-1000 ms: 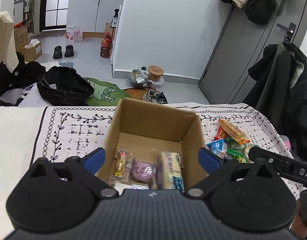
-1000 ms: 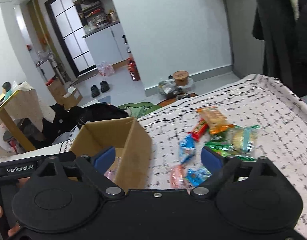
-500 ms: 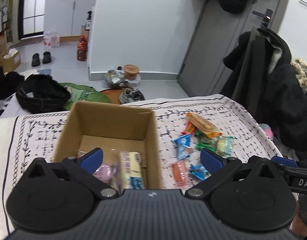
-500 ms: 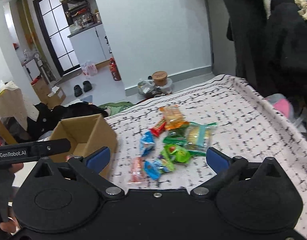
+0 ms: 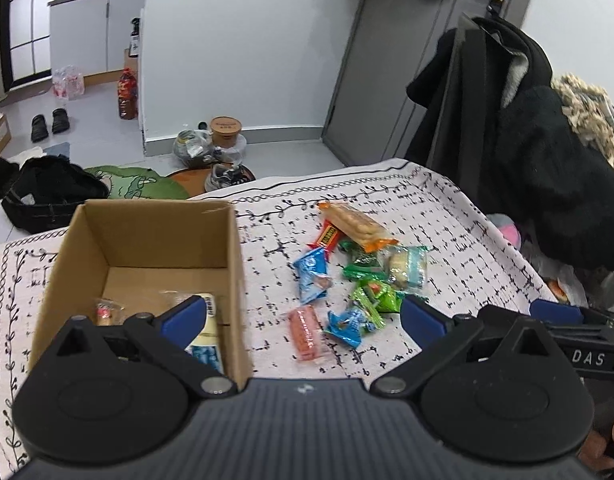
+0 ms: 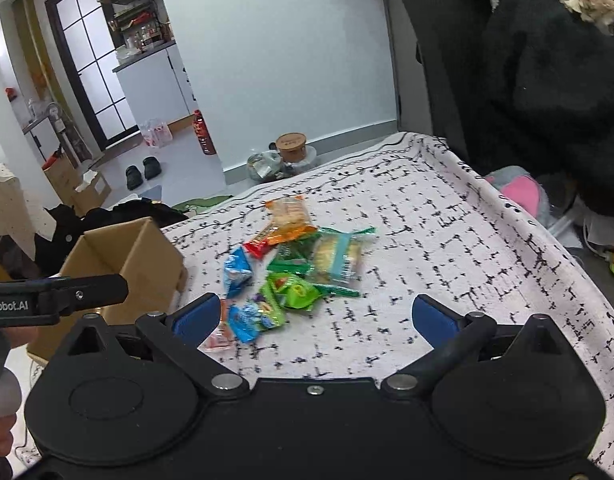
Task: Organize snacks
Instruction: 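Move both grippers out of the box back toward the snack pile, then grasp the pink stick packet with the left gripper while the right grasps the clear cake packet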
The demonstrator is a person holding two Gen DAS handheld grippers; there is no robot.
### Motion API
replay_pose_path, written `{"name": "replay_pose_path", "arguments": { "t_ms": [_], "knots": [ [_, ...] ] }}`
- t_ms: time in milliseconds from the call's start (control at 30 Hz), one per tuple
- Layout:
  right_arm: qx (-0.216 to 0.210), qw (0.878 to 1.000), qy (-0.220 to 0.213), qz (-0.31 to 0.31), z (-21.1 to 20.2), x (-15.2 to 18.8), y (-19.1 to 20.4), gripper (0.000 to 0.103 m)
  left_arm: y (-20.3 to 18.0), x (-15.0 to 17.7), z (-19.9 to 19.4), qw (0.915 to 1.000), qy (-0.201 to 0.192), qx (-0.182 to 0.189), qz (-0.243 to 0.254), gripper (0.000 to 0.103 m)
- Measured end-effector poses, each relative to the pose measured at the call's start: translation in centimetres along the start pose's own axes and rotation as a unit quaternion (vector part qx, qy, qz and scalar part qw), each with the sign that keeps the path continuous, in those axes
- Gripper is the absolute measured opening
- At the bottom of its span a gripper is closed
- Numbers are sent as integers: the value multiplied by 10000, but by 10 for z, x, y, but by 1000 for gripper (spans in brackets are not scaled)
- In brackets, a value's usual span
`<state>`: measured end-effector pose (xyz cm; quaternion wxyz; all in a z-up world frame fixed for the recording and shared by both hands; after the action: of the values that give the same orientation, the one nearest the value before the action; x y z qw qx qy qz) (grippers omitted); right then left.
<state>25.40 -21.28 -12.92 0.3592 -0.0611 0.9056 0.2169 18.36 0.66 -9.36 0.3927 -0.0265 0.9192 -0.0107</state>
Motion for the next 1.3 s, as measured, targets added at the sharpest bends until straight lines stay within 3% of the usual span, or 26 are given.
{"name": "replay_pose_path", "arguments": {
  "t_ms": [200,267,367,500,600,800,1000,1300],
  "knots": [
    [-45,10000,46,-3,7,-3,-16,103,-15,-2,14,9999,54,84,111,100],
    [-93,9999,59,-19,9,-6,-20,98,-17,-3,16,9999,38,98,120,99],
    [-170,9998,127,17,15,-11,-24,90,-21,-5,25,9999,92,51,129,89],
    [-235,9996,169,-8,25,-17,-27,84,-25,-5,39,9996,274,-4,50,67],
    [-291,9994,200,-4,34,-21,-30,78,-25,-4,51,9990,431,-152,-23,56],
    [-369,9989,285,28,50,-25,-36,73,-28,-3,72,9976,624,-260,-130,45],
    [-380,9986,361,48,68,-28,-42,70,-31,1,96,9950,868,-474,-121,37],
    [-453,9979,456,-117,101,-31,-37,70,-29,14,130,9880,1289,-836,-131,37]
  ]
}}
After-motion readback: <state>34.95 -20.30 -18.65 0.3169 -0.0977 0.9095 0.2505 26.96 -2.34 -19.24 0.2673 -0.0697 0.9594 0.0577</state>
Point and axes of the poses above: each gripper's, at about its wrist camera, not at the fingertips, and z roughly the way its jaws point, y to its left, x to its underside, the point moved 4 cm from there along z, roughly the way its jaws point, and after that the axes turned 12 degrees about z, right-handed, at the moved point
